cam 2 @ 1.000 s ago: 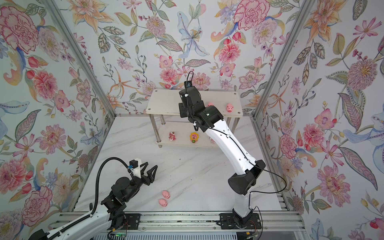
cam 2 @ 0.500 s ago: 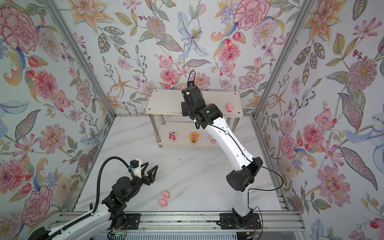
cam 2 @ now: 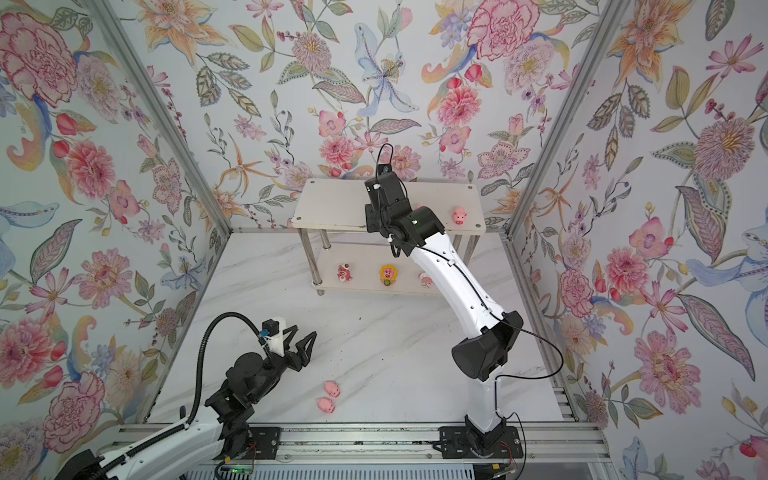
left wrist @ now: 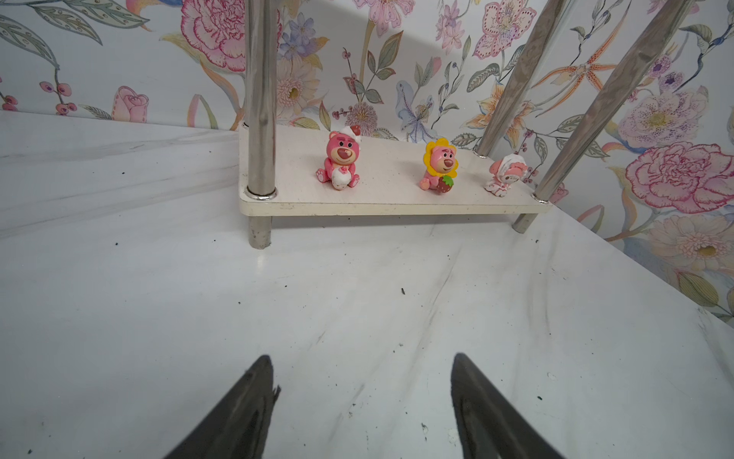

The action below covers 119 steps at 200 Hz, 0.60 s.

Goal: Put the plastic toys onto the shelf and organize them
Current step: 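Open the right gripper and release the pig on the upper shelf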

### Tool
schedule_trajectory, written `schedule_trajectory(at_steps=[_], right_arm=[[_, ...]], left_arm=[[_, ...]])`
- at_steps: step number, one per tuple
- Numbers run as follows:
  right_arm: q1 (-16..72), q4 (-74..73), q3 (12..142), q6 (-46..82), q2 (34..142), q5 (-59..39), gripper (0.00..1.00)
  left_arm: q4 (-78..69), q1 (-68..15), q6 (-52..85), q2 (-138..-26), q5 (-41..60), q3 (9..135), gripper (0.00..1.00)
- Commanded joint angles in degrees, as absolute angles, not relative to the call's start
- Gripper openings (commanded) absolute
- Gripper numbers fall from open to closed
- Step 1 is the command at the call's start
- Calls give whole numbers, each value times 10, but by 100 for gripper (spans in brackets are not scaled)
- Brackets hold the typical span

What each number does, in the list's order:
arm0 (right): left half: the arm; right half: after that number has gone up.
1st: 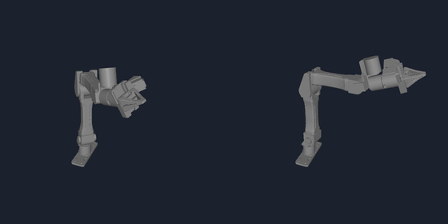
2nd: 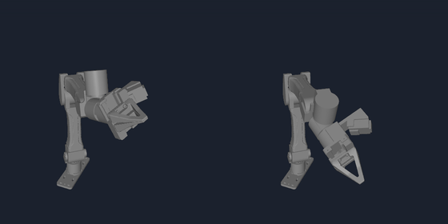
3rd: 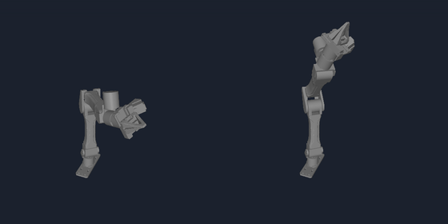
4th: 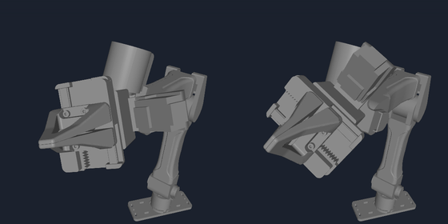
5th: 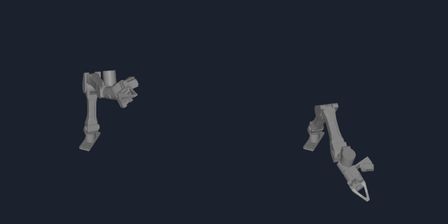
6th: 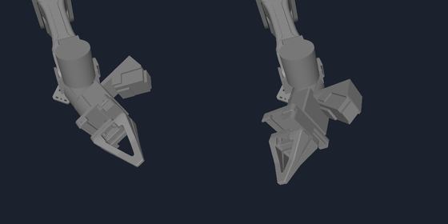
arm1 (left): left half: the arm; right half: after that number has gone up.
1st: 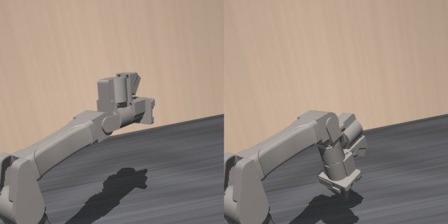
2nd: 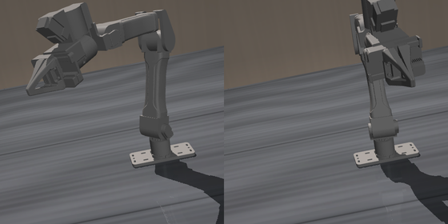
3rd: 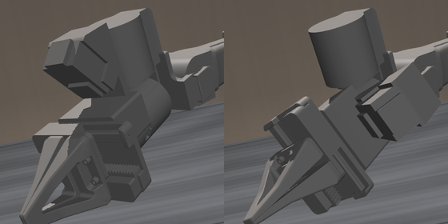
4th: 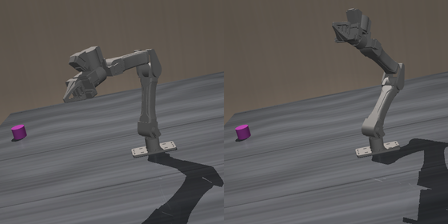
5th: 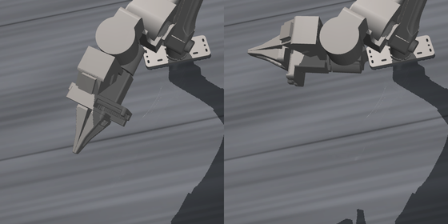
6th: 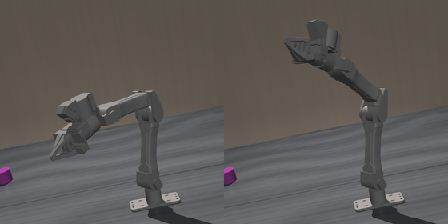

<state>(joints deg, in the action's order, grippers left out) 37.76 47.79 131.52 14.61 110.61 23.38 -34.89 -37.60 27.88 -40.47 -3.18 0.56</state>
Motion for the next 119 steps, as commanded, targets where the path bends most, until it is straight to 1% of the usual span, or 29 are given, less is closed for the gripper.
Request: schedule_trajectory(at_steps=[1, 9, 21, 48, 69, 119], right_arm=[[375, 488, 1310, 155, 1116, 234, 42], [375, 488, 1310, 157, 1117, 233, 44], [375, 488, 1310, 160, 1118, 233, 44], [375, 487, 1307, 172, 1120, 233, 33], [375, 488, 1308, 184, 1123, 247, 28], [374, 477, 1302, 210, 1123, 285, 28]], left_arm=[[-370, -371, 274, -408, -26, -28, 71], [-370, -371, 273, -408, -27, -28, 71], [-368, -371, 273, -406, -30, -28, 71], [-369, -371, 274, -403, -27, -29, 71], [-367, -371, 275, -399, -29, -29, 71], [-362, -371, 275, -385, -25, -30, 72]])
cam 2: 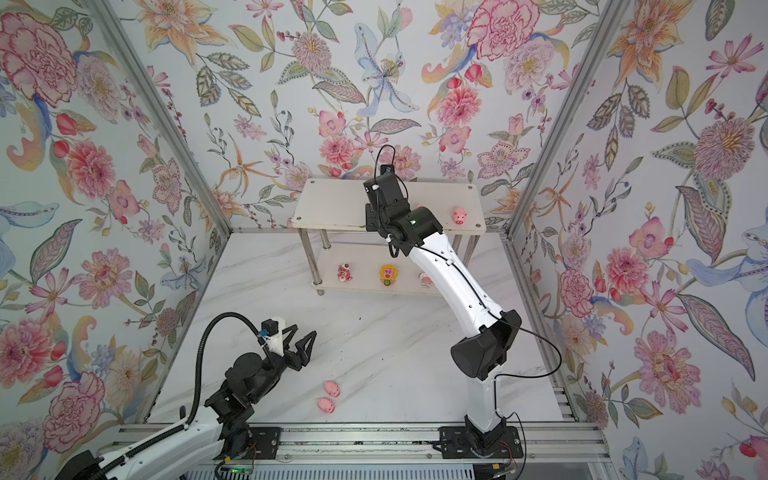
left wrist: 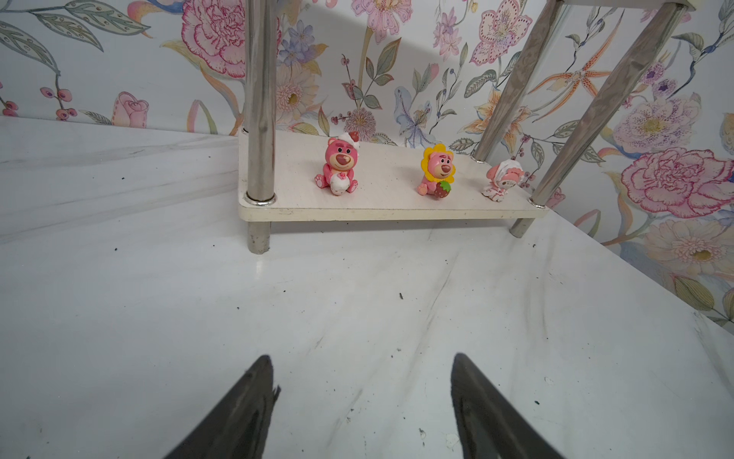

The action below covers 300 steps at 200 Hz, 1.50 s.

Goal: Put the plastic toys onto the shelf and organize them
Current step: 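Open the right gripper and release the pig on the upper shelf, then move the right gripper back down to the remaining table pigs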

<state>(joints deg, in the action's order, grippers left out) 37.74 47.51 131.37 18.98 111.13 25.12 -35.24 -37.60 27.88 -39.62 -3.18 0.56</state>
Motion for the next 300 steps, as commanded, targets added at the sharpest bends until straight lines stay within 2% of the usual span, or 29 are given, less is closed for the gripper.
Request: schedule_trajectory(at_steps=[1, 41, 70, 90, 158, 188, 204, 223, 246, 269, 284, 300], right_arm=[[374, 476, 1302, 210, 1123, 285, 28], [375, 469, 1311, 213, 1130, 295, 30], [375, 469, 1308, 214, 1127, 288, 53], [376, 469, 1306, 215, 1117, 284, 61], [408, 470, 1274, 181, 1029, 306, 67], [440, 464, 1204, 176, 950, 334, 70], [472, 443, 1126, 172, 894, 357, 70], [516, 405, 1014, 166, 824, 353, 64], [568, 363, 875, 165, 773, 285, 43], [621, 356, 777, 164, 786, 243, 27], [657, 324, 713, 161, 804, 224, 24], [680, 263, 651, 172, 825, 162, 25]], left_arm=[[-362, -371, 275, -386, -24, -29, 72], [-359, -371, 275, -376, -25, -31, 72], [-358, -371, 274, -374, -29, -32, 72], [-363, -371, 273, -377, -25, -33, 72], [-366, -371, 271, -388, -27, -32, 72], [-363, -371, 268, -387, -32, -32, 72], [-361, -371, 267, -385, -34, -32, 72], [-358, -371, 264, -383, -41, -32, 72], [-345, -371, 261, -381, -61, -30, 71], [-346, -371, 260, -384, -71, -32, 70], [-351, -371, 258, -387, -70, -33, 70], [-362, -371, 257, -389, -66, -37, 70]])
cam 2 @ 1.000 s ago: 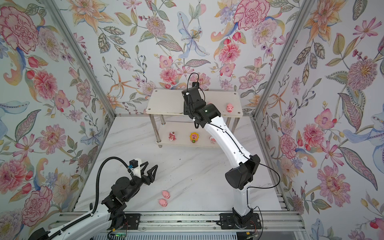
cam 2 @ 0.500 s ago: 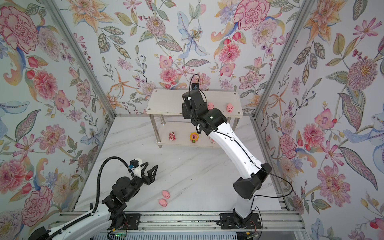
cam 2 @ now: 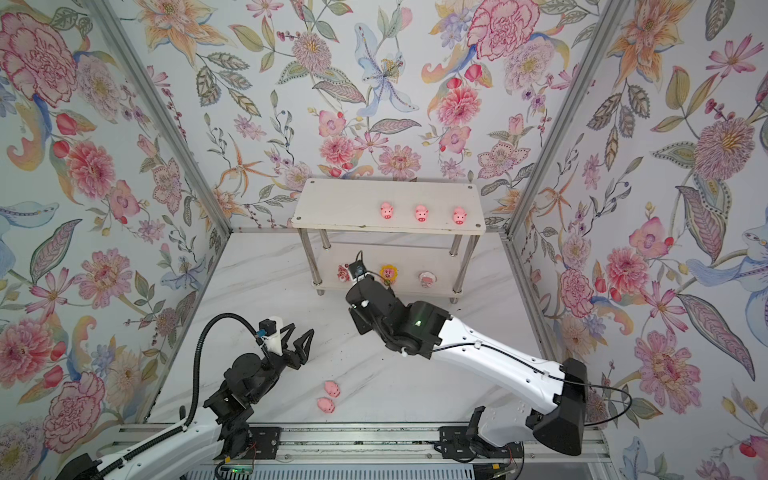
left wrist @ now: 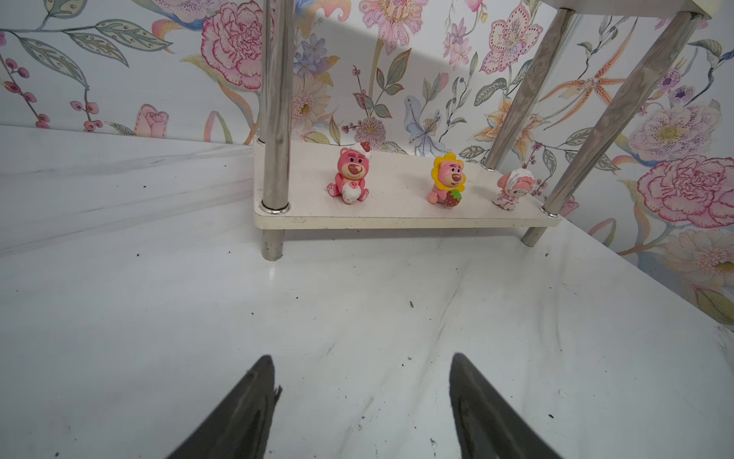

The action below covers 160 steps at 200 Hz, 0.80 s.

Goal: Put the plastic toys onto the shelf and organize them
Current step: 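Move the right gripper back down to the remaining table pigs, then grasp another pink pig with the right gripper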

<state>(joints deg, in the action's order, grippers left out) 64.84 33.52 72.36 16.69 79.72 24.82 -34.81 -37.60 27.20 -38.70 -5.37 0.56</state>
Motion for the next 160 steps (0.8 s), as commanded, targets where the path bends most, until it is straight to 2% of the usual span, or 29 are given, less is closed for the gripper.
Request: schedule_trajectory(at_steps=[1, 17, 39, 55, 115, 160], right_arm=[[681, 261, 647, 173, 827, 157, 25], [697, 174, 590, 190, 845, 82, 31], [719, 108, 546, 197, 880, 37, 59], [727, 108, 541, 197, 907, 41, 66], [742, 83, 542, 195, 972, -11, 65], [742, 73, 542, 205, 999, -27, 54]], left_arm=[[-362, -371, 257, -389, -66, -36, 70], [-366, -371, 255, -388, -70, -39, 71], [-374, -370, 255, -379, -73, -46, 71], [-376, -371, 256, -375, -75, -50, 71], [-380, -370, 256, -381, -77, -49, 71], [-386, -369, 256, -391, -73, -48, 71]])
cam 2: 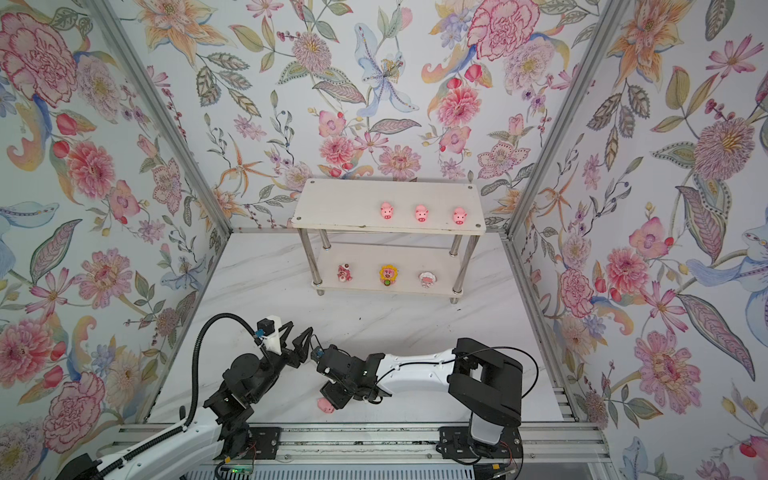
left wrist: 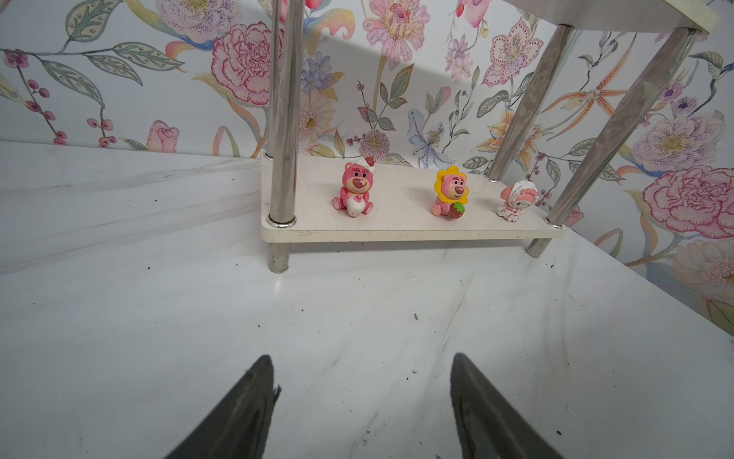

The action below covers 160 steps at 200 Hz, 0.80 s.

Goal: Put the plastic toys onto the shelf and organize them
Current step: 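Grasp another pink pig with the right gripper, then lift the pig with the right gripper onto the upper shelf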

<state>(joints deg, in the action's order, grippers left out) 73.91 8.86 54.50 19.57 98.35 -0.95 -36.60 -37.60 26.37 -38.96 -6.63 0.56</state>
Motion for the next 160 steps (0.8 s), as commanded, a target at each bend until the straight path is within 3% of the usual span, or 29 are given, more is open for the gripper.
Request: schedule_trajectory(at_steps=[1, 39, 61, 82, 124, 160], right_arm=[[741, 73, 542, 206, 1000, -28, 54], [742, 66, 548, 215, 1012, -26, 37], [739, 80, 559, 228, 1002, -3, 19], [734, 131, 584, 240, 989, 26, 11], [702, 309, 691, 233, 942, 120, 8], [641, 447, 883, 184, 926, 189, 7]], left_arm=[[-386, -370, 256, -391, -72, -48, 71], [-384, -370, 257, -386, -73, -49, 71], [-384, -369, 258, -384, -71, -49, 71], [-381, -368, 259, -381, -68, -48, 71], [-371, -368, 264, -362, -64, -48, 71], [-362, -367, 269, -347, -58, -48, 71]])
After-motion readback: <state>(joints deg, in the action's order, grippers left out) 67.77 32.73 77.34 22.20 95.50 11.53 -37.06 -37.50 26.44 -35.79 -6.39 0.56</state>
